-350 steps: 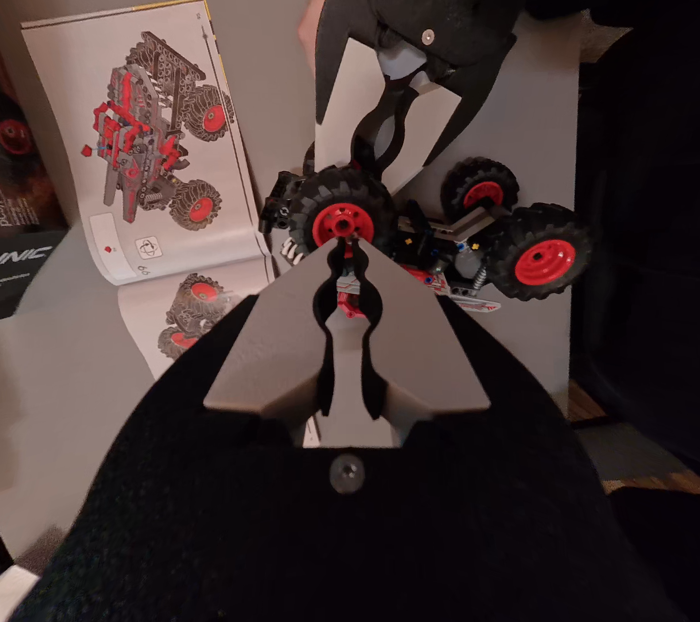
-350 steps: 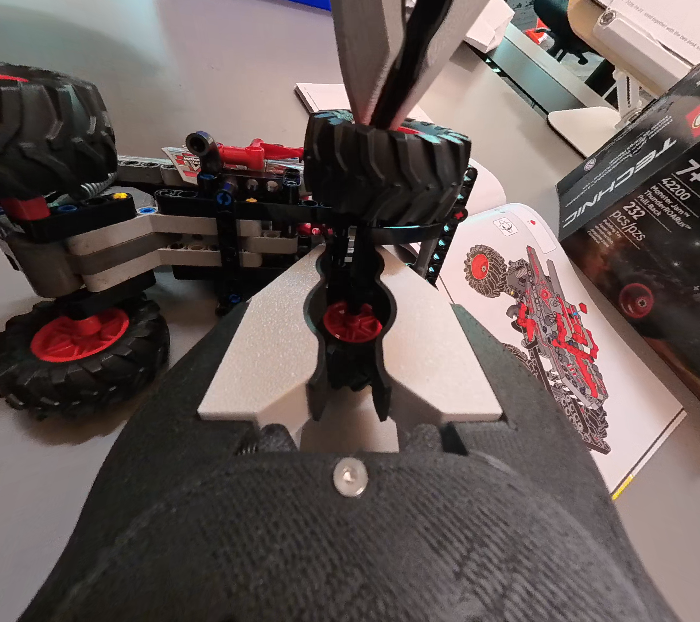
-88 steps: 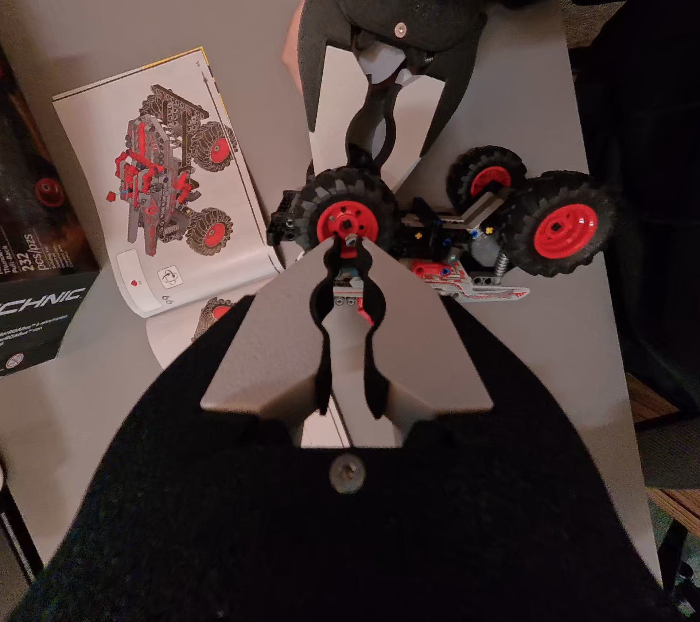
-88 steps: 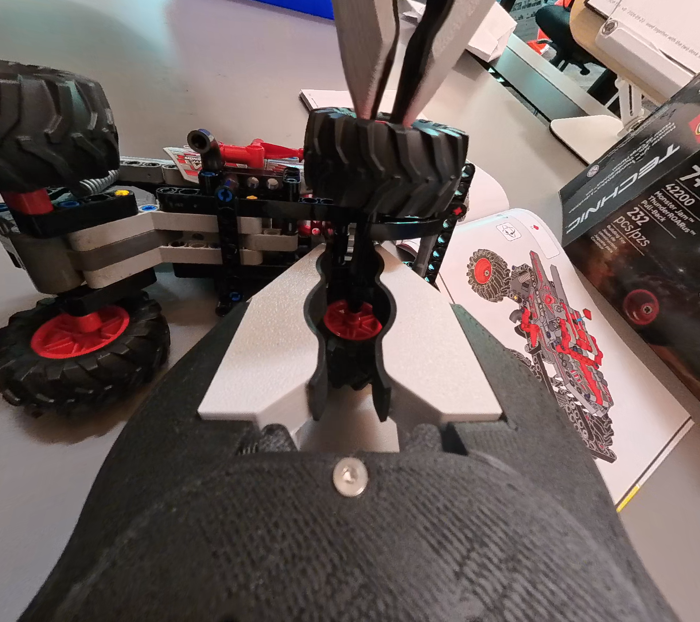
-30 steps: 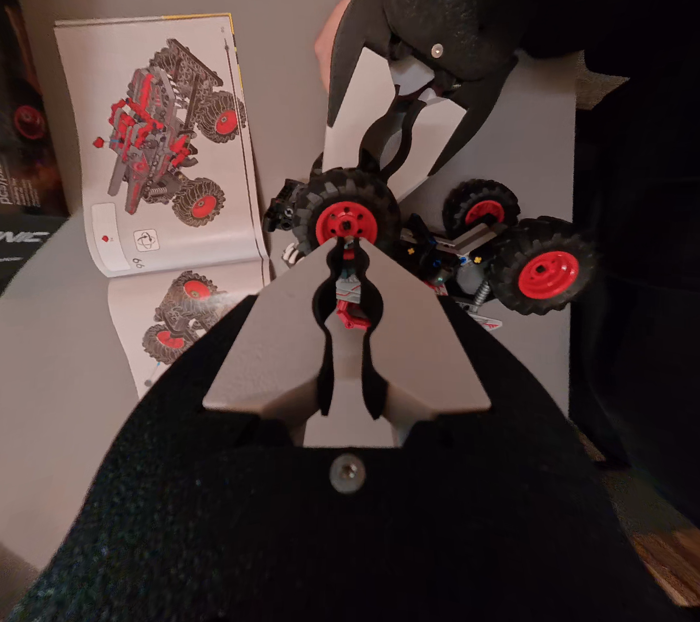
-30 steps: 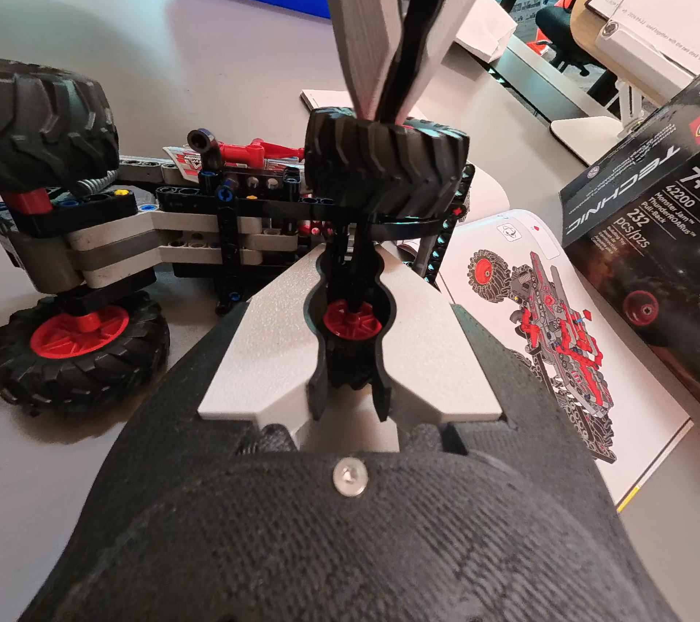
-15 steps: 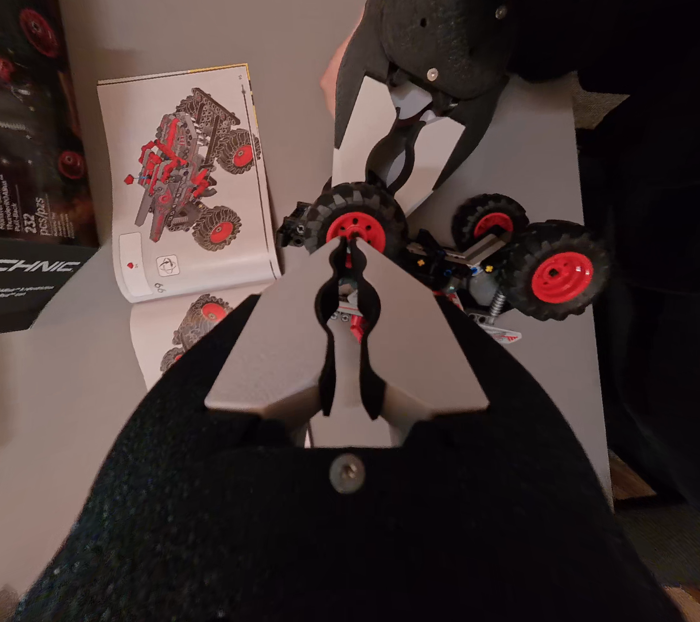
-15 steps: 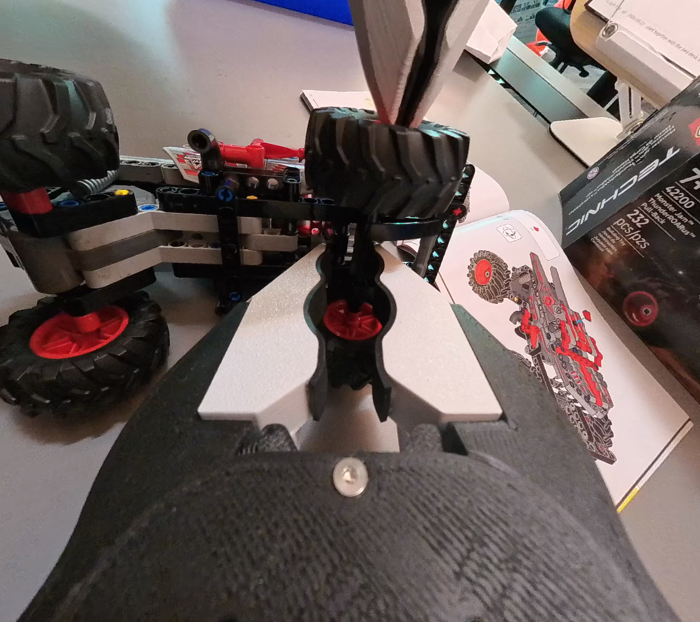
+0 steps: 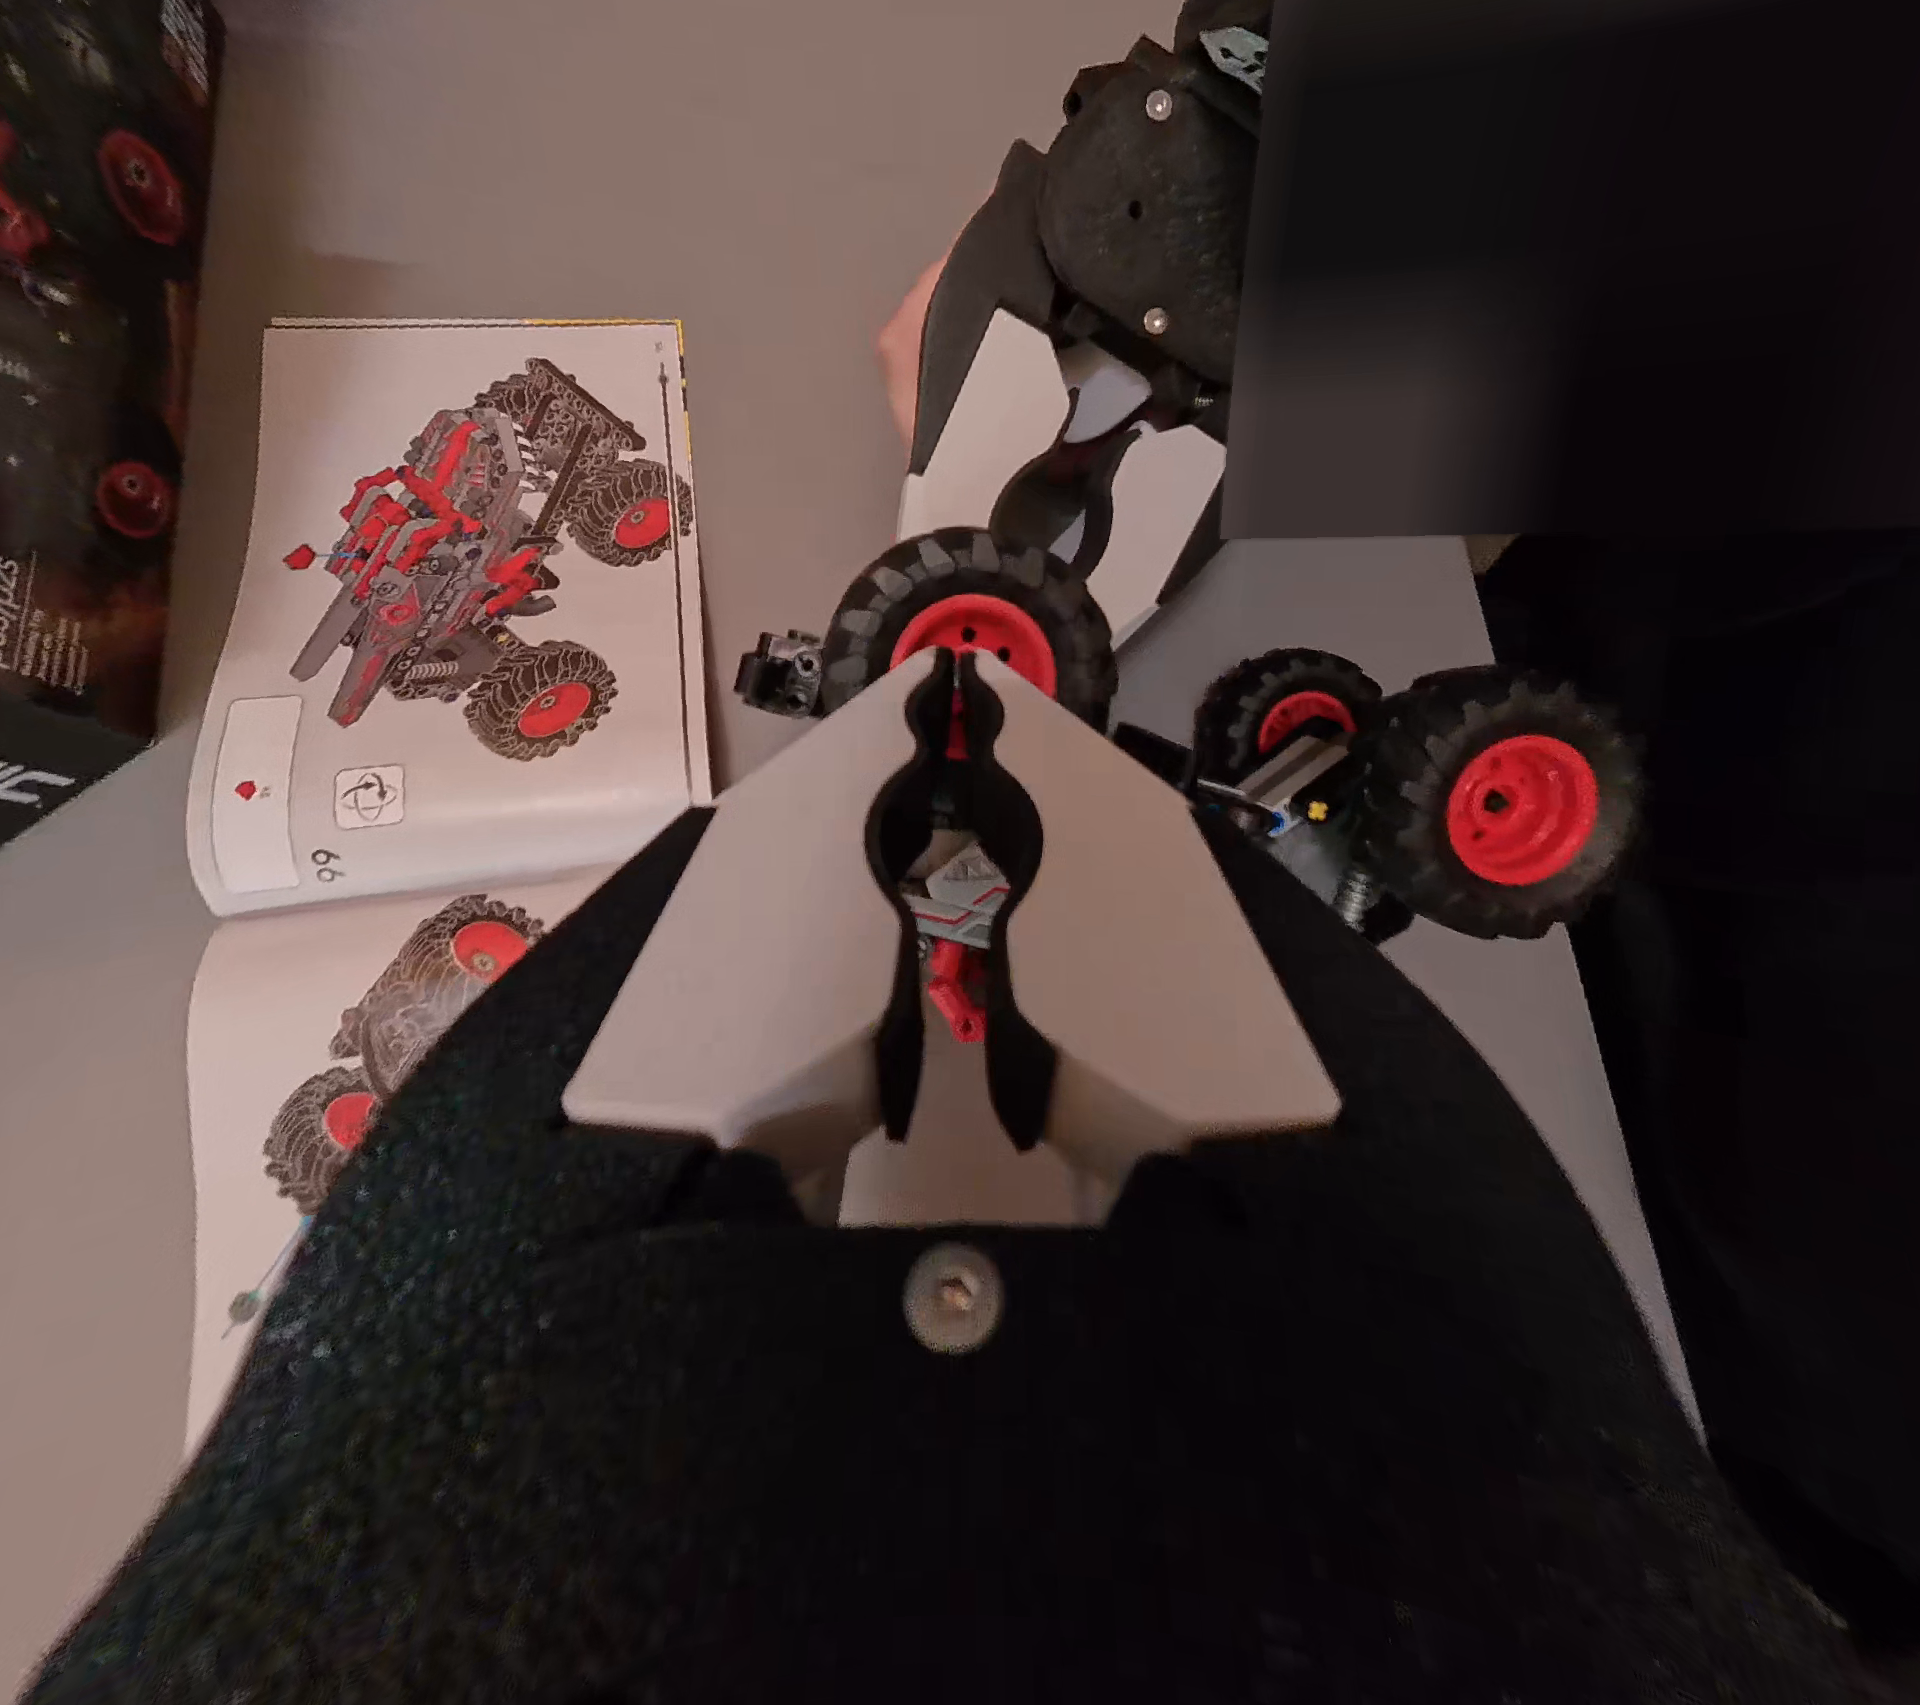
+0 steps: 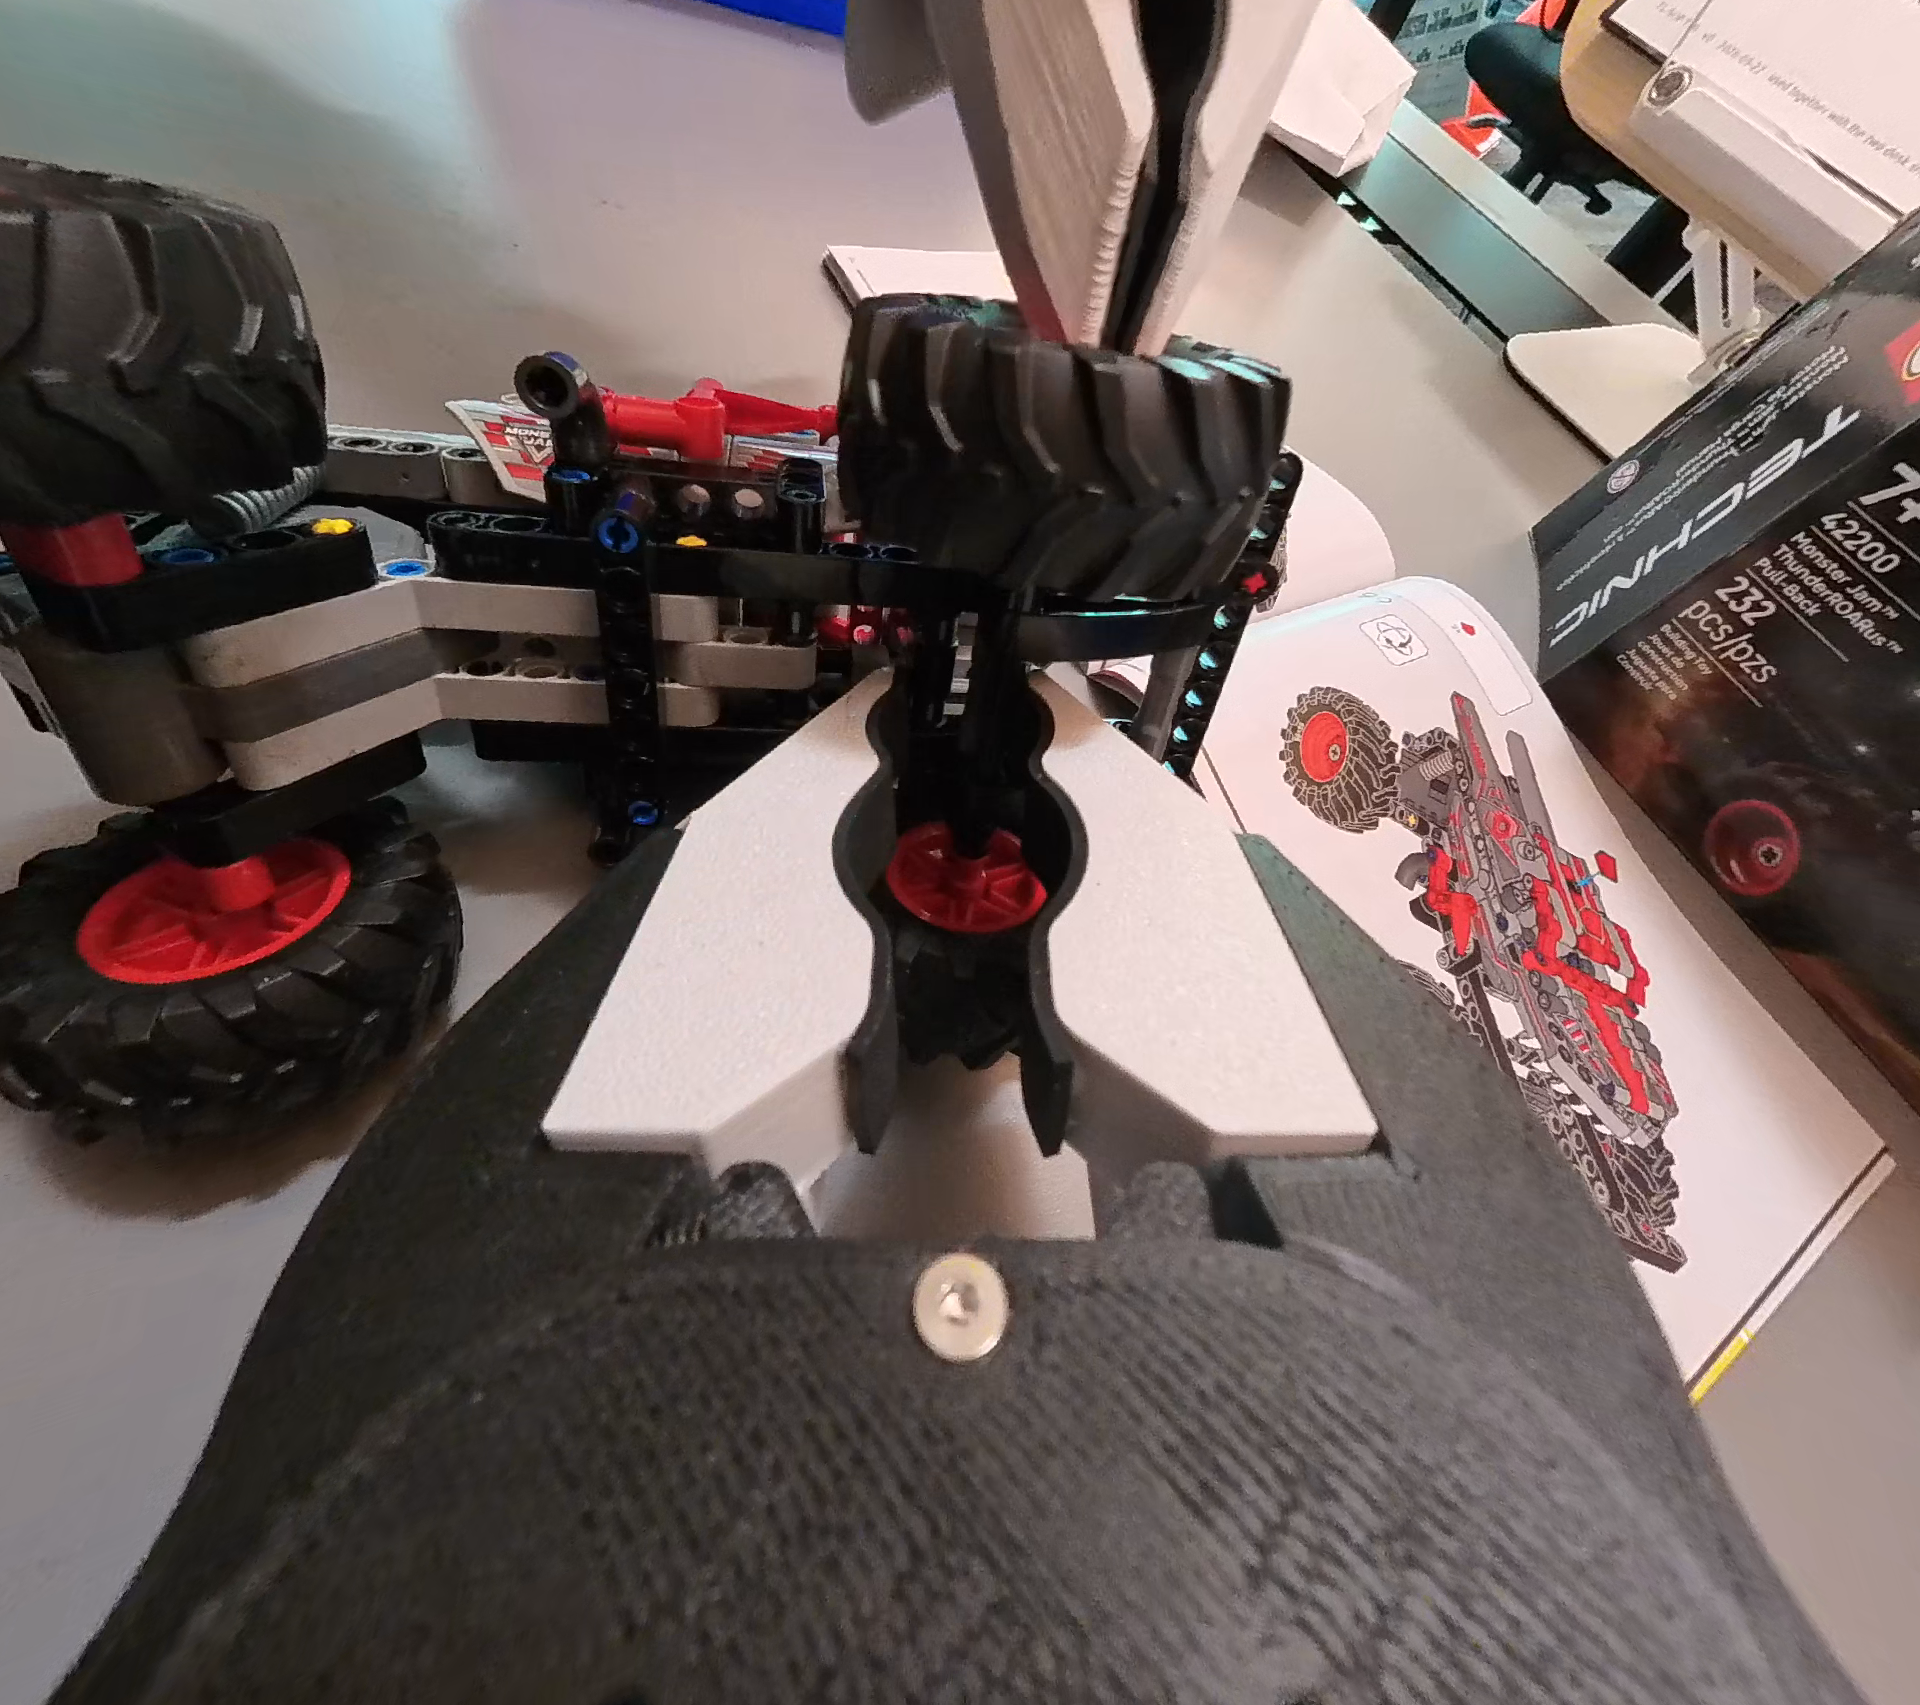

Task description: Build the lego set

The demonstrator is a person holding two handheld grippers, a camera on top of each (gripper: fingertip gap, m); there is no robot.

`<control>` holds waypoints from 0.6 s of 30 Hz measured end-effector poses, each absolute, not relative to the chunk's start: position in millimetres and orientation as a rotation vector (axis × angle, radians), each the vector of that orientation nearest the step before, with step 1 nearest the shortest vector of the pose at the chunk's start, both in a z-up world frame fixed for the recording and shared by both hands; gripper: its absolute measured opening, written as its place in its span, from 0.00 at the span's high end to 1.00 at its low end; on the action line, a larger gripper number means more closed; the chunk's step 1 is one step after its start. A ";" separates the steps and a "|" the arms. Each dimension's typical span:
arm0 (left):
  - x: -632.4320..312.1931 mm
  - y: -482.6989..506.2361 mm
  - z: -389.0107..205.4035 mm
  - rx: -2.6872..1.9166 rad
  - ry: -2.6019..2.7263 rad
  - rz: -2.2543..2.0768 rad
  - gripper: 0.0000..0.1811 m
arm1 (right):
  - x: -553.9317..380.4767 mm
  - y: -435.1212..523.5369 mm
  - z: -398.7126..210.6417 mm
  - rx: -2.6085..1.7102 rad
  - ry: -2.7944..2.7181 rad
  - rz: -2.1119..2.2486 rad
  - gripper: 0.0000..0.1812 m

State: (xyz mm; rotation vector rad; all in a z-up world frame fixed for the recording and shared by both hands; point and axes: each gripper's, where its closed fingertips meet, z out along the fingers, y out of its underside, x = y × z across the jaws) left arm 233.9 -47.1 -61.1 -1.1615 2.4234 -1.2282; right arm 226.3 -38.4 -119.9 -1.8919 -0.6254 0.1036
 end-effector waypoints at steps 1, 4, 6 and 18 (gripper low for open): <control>234.0 -47.1 -61.0 -1.161 2.399 -1.259 1.00 | 226.3 -38.4 -120.0 -1.892 -0.626 0.104 0.90; 234.2 -47.1 -61.0 -1.150 2.357 -1.306 1.00 | 226.3 -38.2 -120.0 -1.892 -0.628 0.106 0.90; 234.1 -47.3 -61.0 -1.119 2.355 -1.298 1.00 | 226.3 -38.4 -119.9 -1.890 -0.631 0.107 0.90; 233.4 -45.1 -62.2 -0.859 2.322 -1.226 1.00 | 225.7 -38.6 -120.2 -1.893 -0.633 0.115 0.91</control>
